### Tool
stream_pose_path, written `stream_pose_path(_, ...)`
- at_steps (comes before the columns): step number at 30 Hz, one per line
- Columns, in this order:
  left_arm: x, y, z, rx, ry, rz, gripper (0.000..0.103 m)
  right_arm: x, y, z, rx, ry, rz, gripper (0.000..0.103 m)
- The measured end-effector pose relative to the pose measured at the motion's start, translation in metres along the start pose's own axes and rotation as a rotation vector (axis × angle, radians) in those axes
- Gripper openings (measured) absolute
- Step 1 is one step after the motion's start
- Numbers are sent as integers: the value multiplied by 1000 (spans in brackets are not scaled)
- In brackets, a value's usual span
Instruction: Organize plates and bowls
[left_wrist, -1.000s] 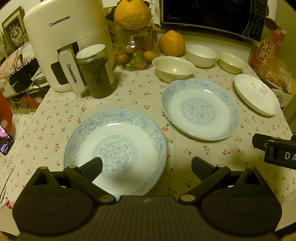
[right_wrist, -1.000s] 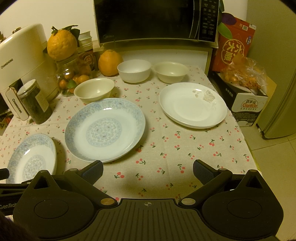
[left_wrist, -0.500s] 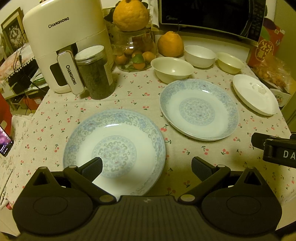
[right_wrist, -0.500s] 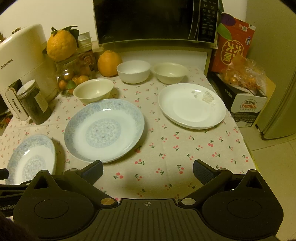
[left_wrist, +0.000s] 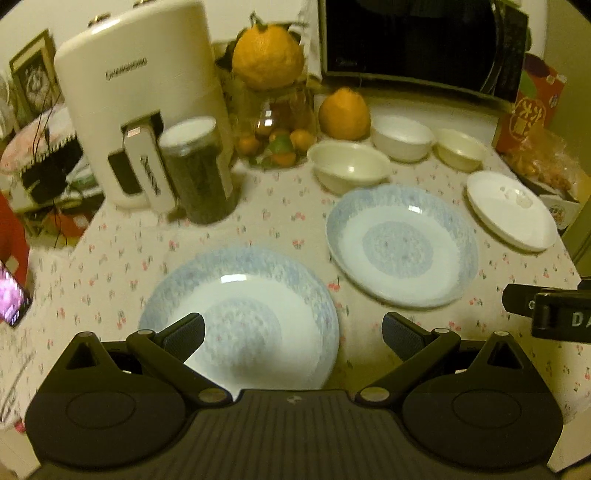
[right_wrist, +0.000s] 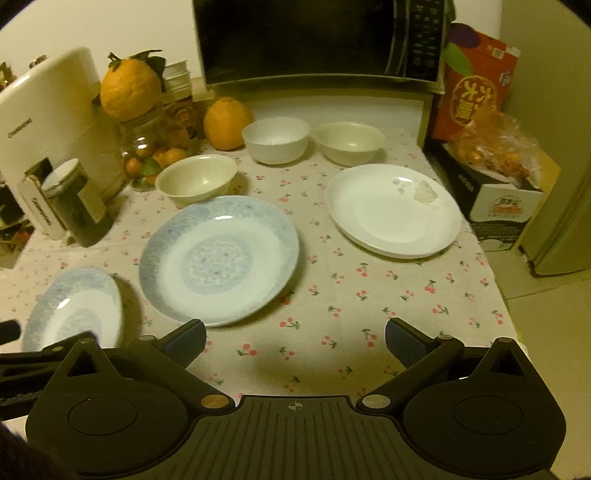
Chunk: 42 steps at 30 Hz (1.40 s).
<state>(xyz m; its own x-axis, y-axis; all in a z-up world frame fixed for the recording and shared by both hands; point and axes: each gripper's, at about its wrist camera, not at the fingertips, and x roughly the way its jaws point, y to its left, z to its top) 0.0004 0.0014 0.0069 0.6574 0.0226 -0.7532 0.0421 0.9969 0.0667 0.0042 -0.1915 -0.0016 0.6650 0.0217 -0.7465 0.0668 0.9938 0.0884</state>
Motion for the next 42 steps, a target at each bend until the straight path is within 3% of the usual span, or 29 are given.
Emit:
stream_pose_path(4,0,3,13,14,-26,-27,103,0,-6,20,15,34,82,103)
stream_pose_path(5,1,3,16,24,-34,-37,103,8,-5,30,-11,85,142,103)
stream_pose_path(11,16,-2,32,128,-24,-45,103,25,-10,50,-41,115,183,103)
stream_pose_path(22,62,8,53,104,62,-177,103,64,-23,61,10,163,251,103)
stream_pose_path(23,65,8,54,108,63,-184,103,71,-24,62,34,168,313,103)
stream_pose_path(26,76,11,58,115,63,-244,101,80,-24,61,70,200,384,103)
stream_pose_path(33,98,16,67,83,69,-348,84,105,-36,66,123,215,388,103)
stream_pose_path(42,124,17,73,26,126,-363,60,135,-39,65,153,265,371,91)
